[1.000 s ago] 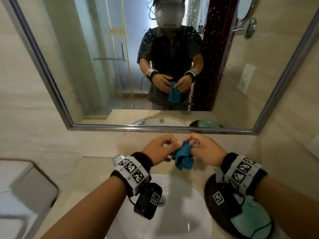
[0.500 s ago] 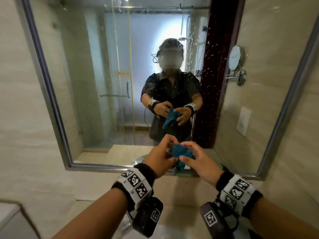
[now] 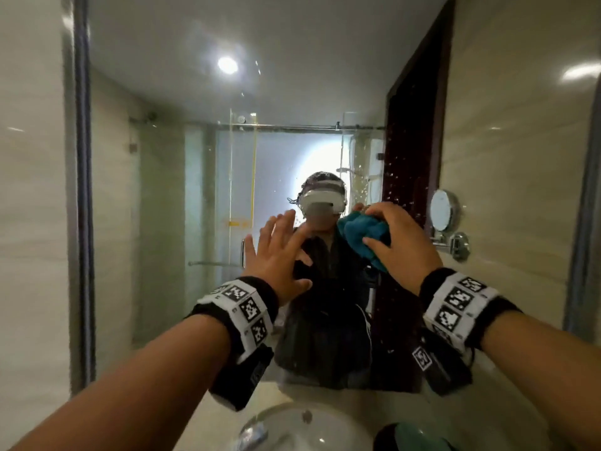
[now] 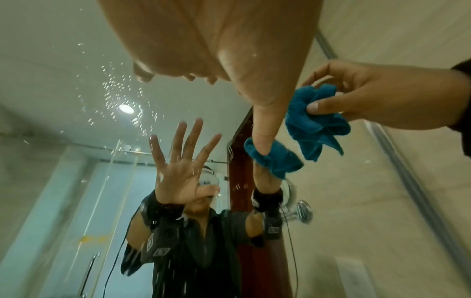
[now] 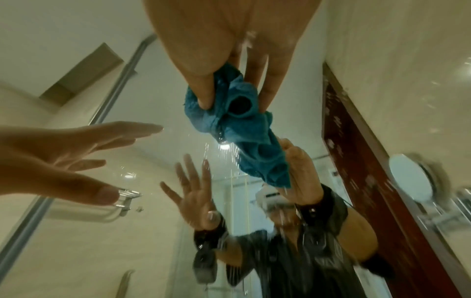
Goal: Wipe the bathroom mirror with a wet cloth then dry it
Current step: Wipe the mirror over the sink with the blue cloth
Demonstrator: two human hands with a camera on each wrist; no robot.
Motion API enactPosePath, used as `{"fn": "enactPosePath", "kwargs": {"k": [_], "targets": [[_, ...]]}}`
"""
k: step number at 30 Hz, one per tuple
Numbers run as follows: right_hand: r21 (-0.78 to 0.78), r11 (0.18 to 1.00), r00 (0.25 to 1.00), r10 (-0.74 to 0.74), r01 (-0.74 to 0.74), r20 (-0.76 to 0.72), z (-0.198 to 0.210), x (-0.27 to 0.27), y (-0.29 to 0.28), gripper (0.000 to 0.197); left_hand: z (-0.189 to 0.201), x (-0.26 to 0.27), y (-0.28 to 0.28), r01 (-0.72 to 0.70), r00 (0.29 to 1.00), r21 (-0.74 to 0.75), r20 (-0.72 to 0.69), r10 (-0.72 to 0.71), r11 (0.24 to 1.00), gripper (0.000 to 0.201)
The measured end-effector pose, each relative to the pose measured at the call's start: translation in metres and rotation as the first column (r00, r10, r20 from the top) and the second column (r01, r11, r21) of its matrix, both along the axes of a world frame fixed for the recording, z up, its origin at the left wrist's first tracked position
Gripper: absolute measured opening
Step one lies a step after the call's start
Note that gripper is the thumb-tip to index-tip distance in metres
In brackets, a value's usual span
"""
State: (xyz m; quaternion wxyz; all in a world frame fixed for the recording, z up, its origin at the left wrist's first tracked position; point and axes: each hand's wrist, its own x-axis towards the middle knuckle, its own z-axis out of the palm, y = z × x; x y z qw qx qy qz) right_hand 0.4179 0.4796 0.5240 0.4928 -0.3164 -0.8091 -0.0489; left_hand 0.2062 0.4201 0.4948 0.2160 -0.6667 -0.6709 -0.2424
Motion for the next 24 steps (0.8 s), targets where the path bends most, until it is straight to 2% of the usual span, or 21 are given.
{"fn": "enactPosePath", "kwargs": {"k": [2,4,6,10,13,16,18,20,22,24], "targets": [[0.153,0.980,0.991,-0.131,0.127,0.016,0.033,-0.007,0.007,0.029,0.025,-0.004,0.017,-0.070,0.997,0.044,-0.033,0.072,0.997,0.106],[0.292,0.926,0.969,-0.249,0.238,-0.002,0.061,-0.016,0.017,0.023,0.048,-0.006,0.034,-0.108,0.992,0.102,-0.054,0.114,0.989,0.109],[0.336,0.897,0.950,-0.311,0.288,0.017,0.075,-0.027,0.030,0.024,0.063,-0.009,0.052,-0.125,0.987,0.129,-0.083,0.136,0.984,0.121],[0.362,0.897,0.961,-0.276,0.253,0.012,0.062,-0.042,0.058,0.036,0.071,-0.017,0.077,-0.131,0.983,0.136,-0.111,0.147,0.982,0.147],[0.491,0.833,0.915,-0.372,0.254,0.159,0.033,-0.045,0.067,0.044,0.067,-0.019,0.083,-0.132,0.982,0.150,-0.114,0.150,0.980,0.150],[0.522,0.825,0.894,-0.383,0.218,0.232,0.014,-0.043,0.067,0.053,0.066,-0.019,0.085,-0.148,0.980,0.159,-0.109,0.167,0.976,0.151],[0.611,0.781,0.849,-0.406,0.130,0.338,0.011,-0.039,0.071,0.049,0.066,-0.018,0.085,-0.150,0.980,0.158,-0.103,0.168,0.976,0.152],[0.630,0.771,0.807,-0.429,0.092,0.407,0.024,-0.032,0.072,0.060,0.067,-0.016,0.084,-0.149,0.982,0.135,-0.095,0.163,0.980,0.153],[0.591,0.791,0.845,-0.419,0.160,0.332,0.052,-0.029,0.068,0.059,0.067,-0.016,0.083,-0.152,0.982,0.121,-0.094,0.164,0.981,0.154],[0.561,0.797,0.919,-0.364,0.224,0.150,0.087,-0.033,0.058,0.040,0.067,-0.016,0.083,-0.152,0.982,0.114,-0.096,0.163,0.982,0.155]]}}
